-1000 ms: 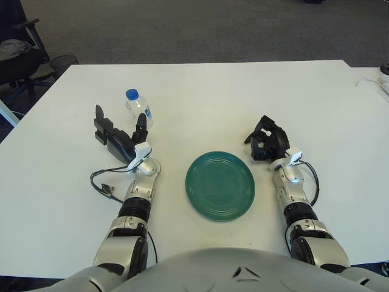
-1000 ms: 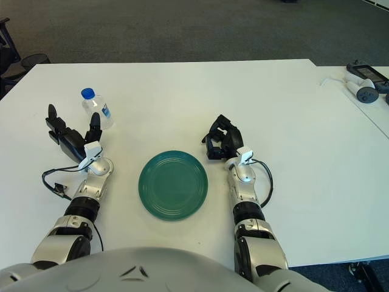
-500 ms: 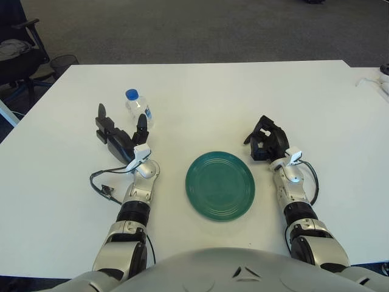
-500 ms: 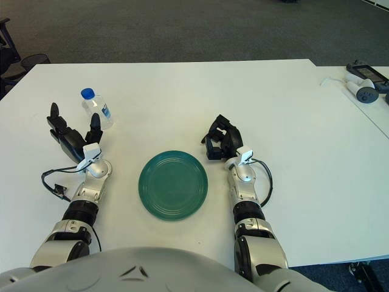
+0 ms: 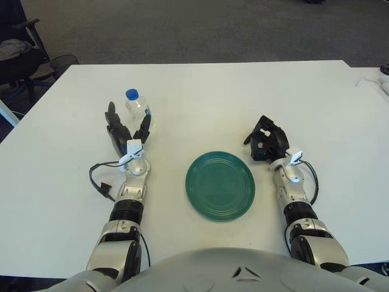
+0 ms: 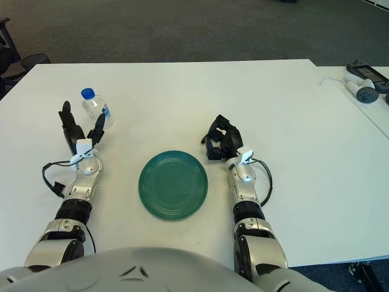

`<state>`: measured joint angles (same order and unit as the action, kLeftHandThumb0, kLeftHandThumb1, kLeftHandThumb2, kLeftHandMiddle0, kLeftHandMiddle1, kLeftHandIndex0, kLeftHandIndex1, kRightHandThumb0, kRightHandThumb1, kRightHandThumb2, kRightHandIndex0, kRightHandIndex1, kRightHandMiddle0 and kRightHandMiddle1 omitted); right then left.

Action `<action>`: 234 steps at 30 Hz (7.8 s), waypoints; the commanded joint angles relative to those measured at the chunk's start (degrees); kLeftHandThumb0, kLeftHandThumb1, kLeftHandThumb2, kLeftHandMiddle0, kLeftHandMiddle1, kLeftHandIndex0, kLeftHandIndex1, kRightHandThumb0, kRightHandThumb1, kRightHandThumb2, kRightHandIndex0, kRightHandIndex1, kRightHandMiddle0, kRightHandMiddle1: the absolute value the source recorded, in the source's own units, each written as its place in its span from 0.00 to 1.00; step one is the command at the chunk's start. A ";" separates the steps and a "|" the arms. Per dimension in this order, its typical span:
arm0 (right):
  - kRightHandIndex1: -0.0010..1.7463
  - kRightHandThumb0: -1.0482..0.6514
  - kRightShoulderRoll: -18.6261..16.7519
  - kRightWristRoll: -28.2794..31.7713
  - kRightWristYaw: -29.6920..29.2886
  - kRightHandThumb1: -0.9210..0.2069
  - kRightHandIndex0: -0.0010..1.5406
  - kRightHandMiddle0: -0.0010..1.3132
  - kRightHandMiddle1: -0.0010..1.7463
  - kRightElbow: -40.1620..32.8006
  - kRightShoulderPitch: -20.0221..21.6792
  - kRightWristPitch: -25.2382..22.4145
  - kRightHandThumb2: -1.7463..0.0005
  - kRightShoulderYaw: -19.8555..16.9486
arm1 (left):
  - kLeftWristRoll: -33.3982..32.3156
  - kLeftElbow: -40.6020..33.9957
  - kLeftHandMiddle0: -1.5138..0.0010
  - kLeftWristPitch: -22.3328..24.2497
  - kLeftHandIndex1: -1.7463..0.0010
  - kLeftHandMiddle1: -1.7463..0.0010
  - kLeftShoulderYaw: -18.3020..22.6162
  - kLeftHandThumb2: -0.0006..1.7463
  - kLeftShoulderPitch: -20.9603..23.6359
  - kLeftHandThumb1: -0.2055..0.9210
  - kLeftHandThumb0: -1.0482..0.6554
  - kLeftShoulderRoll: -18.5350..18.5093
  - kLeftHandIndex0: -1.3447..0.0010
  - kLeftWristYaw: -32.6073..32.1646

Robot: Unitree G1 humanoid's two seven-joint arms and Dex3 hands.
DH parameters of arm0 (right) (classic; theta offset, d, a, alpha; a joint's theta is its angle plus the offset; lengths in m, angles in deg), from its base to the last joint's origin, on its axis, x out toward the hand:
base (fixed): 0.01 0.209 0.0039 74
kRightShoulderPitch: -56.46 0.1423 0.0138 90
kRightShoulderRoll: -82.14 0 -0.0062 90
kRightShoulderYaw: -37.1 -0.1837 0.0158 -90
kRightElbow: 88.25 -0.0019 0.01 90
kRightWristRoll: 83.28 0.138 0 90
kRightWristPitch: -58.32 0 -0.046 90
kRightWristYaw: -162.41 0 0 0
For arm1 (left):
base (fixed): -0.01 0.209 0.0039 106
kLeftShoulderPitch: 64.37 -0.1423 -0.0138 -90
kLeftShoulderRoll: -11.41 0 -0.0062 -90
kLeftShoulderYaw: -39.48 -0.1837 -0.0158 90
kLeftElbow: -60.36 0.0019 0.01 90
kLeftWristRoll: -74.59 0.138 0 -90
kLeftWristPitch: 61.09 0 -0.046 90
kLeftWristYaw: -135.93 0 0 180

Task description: Put the bottle into the plate.

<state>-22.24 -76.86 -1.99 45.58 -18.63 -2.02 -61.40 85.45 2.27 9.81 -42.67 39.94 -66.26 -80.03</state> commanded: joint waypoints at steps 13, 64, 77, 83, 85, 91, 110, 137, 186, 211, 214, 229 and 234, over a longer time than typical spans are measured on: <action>0.74 0.62 -2.68 0.90 -0.14 0.71 0.58 0.47 1.00 7.13 -8.21 -6.38 0.20 0.26 | -2.43 13.55 0.99 -0.92 0.84 0.93 2.42 0.05 8.41 0.93 0.00 -3.53 1.00 2.90; 0.73 0.62 -3.01 2.18 -0.03 0.73 0.58 0.50 1.00 3.82 -9.13 -10.23 0.19 0.75 | -0.07 29.28 1.00 -3.74 0.81 0.75 -0.57 0.03 15.24 0.95 0.00 -7.82 1.00 -0.13; 0.75 0.62 -3.22 2.19 0.21 0.74 0.57 0.51 1.00 3.00 -9.23 -10.94 0.18 1.05 | -0.31 31.63 1.00 -4.04 0.77 0.71 -1.44 0.03 17.00 0.95 0.00 -8.49 1.00 2.25; 0.75 0.62 -3.24 2.26 0.63 0.72 0.57 0.50 1.00 2.89 -9.24 -11.35 0.19 1.22 | -0.01 32.27 1.00 -4.25 0.78 0.72 -2.26 0.03 17.66 0.96 0.00 -8.72 1.00 3.21; 0.75 0.62 -3.26 2.11 0.40 0.72 0.56 0.50 1.00 2.87 -9.27 -11.26 0.19 1.31 | 0.04 32.53 1.00 -4.28 0.79 0.73 -2.49 0.03 17.93 0.96 0.00 -8.75 1.00 3.44; 0.74 0.62 -3.43 1.86 -0.40 0.72 0.56 0.51 1.00 3.01 -9.17 -11.52 0.19 1.37 | 0.07 33.75 1.00 -4.29 0.79 0.74 -3.06 0.02 19.08 0.96 0.00 -8.59 1.00 3.66; 0.76 0.62 -3.71 1.98 -0.57 0.75 0.56 0.54 1.00 2.96 -9.36 -11.04 0.17 1.52 | 0.82 37.25 1.00 -3.65 0.72 0.67 -4.88 0.02 23.04 0.98 0.00 -8.28 1.00 3.38; 0.77 0.61 -3.90 2.13 0.40 0.72 0.54 0.52 1.00 2.29 -9.99 -11.11 0.18 1.71 | 0.67 38.16 1.00 -3.47 0.66 0.63 -6.01 0.02 26.39 0.99 0.00 -5.82 1.00 5.10; 0.75 0.62 -3.71 2.54 2.25 0.70 0.55 0.49 1.00 2.32 -10.34 -11.68 0.20 1.53 | 4.71 40.37 0.30 -5.52 0.00 0.00 -9.64 0.76 28.07 0.44 0.33 -5.94 0.53 1.03; 0.74 0.62 -3.99 3.35 2.71 0.70 0.56 0.49 1.00 2.14 -10.58 -12.74 0.20 1.28 | 4.95 40.88 0.26 -7.18 0.00 0.00 -10.05 0.78 27.89 0.42 0.32 -6.22 0.52 0.73; 0.75 0.62 -3.87 3.22 2.34 0.69 0.55 0.49 1.00 2.14 -10.50 -12.95 0.21 1.30 | 5.17 40.60 0.25 -7.49 0.00 0.00 -10.28 0.78 27.94 0.42 0.32 -6.20 0.52 0.21; 0.74 0.62 -3.79 3.36 1.71 0.71 0.56 0.50 1.00 2.63 -10.24 -12.84 0.20 0.89 | 5.96 16.60 0.21 -17.12 0.00 0.00 -12.32 0.76 21.18 0.45 0.34 -4.63 0.54 2.09; 0.75 0.62 -3.72 2.99 1.13 0.72 0.57 0.50 1.00 2.62 -10.01 -13.00 0.19 0.95 | 3.95 2.80 0.21 -18.26 0.00 0.00 -13.69 0.75 15.49 0.46 0.34 -5.15 0.55 9.59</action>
<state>-22.52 -74.36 0.19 41.49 -19.67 -6.92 -61.31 90.65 17.24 -5.96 -54.62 60.92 -70.83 -76.67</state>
